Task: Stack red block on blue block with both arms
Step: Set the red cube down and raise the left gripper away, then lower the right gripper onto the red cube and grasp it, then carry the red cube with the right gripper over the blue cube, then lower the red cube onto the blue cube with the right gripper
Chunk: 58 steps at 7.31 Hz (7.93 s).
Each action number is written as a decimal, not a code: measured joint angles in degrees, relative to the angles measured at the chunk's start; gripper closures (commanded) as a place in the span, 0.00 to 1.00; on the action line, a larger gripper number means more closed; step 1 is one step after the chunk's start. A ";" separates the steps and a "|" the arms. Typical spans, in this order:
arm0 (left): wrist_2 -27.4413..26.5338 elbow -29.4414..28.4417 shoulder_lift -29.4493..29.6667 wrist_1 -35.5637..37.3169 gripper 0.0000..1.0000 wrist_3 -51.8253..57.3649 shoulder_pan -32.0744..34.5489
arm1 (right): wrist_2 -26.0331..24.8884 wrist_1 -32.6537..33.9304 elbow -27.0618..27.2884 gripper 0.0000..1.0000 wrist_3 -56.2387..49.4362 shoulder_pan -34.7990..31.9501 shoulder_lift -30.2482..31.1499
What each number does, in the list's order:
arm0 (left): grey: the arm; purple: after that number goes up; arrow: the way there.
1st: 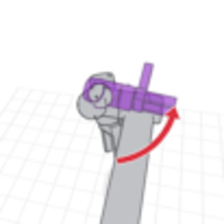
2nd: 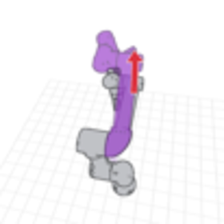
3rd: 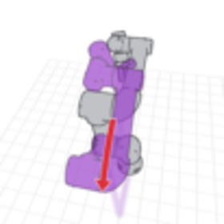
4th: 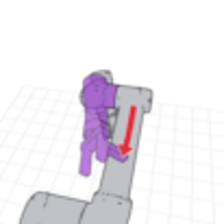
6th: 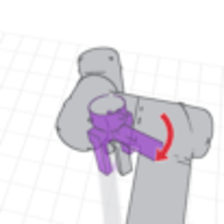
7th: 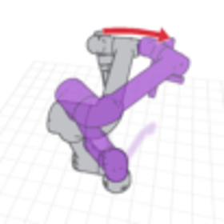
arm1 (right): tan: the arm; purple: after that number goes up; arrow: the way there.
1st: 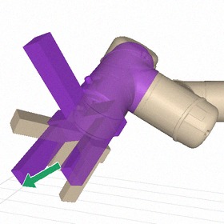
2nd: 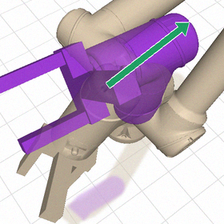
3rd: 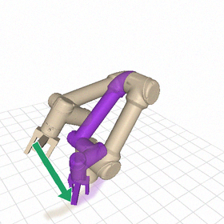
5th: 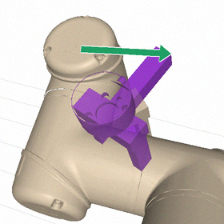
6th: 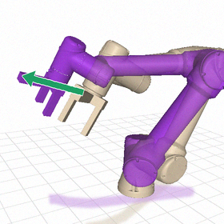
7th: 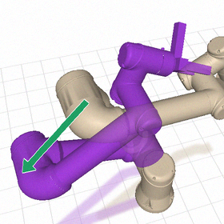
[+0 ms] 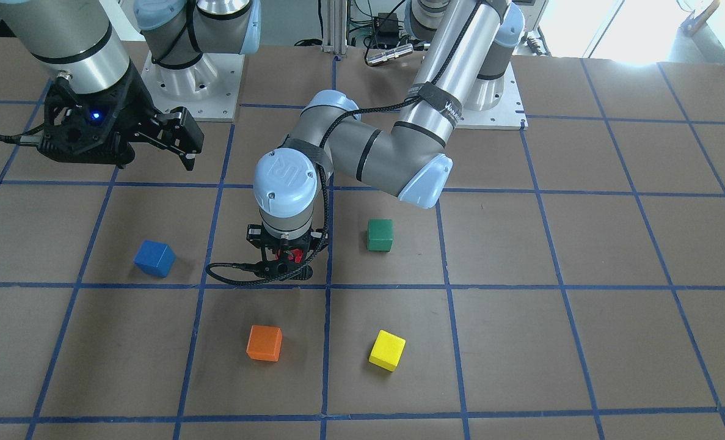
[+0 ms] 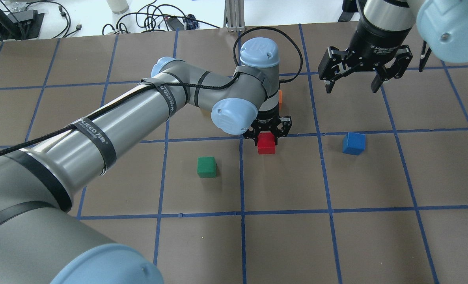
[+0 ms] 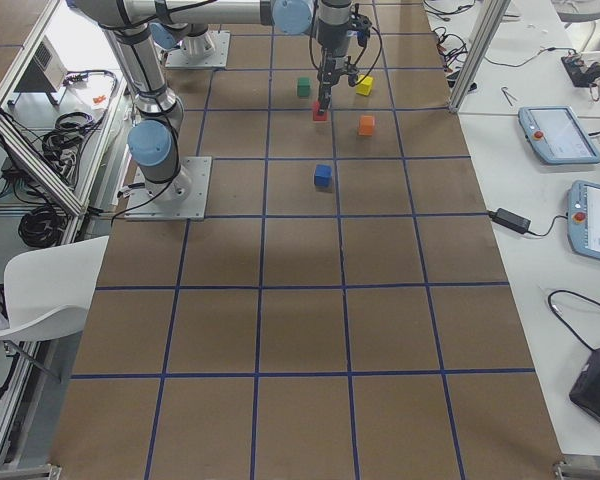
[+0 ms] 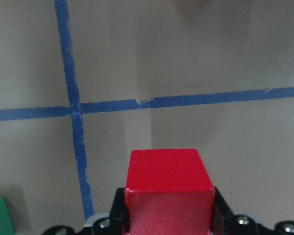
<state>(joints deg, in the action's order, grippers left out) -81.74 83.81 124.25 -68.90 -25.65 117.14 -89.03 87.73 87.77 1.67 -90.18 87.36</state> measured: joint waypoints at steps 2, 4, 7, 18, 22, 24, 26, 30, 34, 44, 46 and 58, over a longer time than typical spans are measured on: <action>-0.28 0.22 0.41 0.22 0.00 -0.28 0.02 | 0.00 0.12 -0.01 0.00 0.00 0.00 0.00; -1.74 1.12 -2.30 -1.17 0.00 0.34 -2.14 | 0.08 0.20 0.29 0.00 0.24 -0.23 0.00; -4.87 2.02 -10.10 -10.98 0.00 5.37 -13.01 | 0.71 3.80 5.19 0.00 0.67 -1.11 0.08; -8.21 4.36 -23.59 -14.87 0.00 26.73 -27.00 | 0.10 37.75 25.54 0.00 2.31 -11.36 -9.66; -8.51 4.50 -22.87 -14.87 0.00 26.43 -26.37 | -1.46 43.48 23.94 0.10 2.63 -14.92 -15.81; -8.50 4.45 -22.61 -14.75 0.00 26.36 -26.36 | -1.57 45.21 23.14 0.67 2.92 -15.43 -17.57; -8.45 4.08 -22.64 -14.42 0.00 26.43 -26.36 | -1.68 45.52 23.00 1.00 3.76 -15.53 -17.76; -8.48 3.94 -22.51 -14.17 0.00 26.81 -26.51 | -2.16 38.16 22.72 0.99 3.72 -9.69 -10.07; -8.45 4.29 -22.39 -14.16 0.00 26.76 -26.53 | -2.79 30.89 25.76 0.99 2.33 7.16 -3.17; -8.71 3.85 -22.47 -14.20 0.00 27.29 -26.51 | -2.29 31.94 24.70 0.99 -1.21 12.27 -7.51; -8.59 3.78 -22.47 -14.22 0.00 27.26 -26.50 | -2.22 32.39 24.72 0.99 -0.83 12.23 -7.89; -8.53 3.73 -22.46 -14.24 0.00 27.32 -26.53 | -2.03 32.70 24.67 0.76 -0.98 11.78 -7.91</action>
<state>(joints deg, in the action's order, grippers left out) -90.26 87.54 101.78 -83.14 1.67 90.62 -91.06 120.43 112.44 0.69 -78.40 79.45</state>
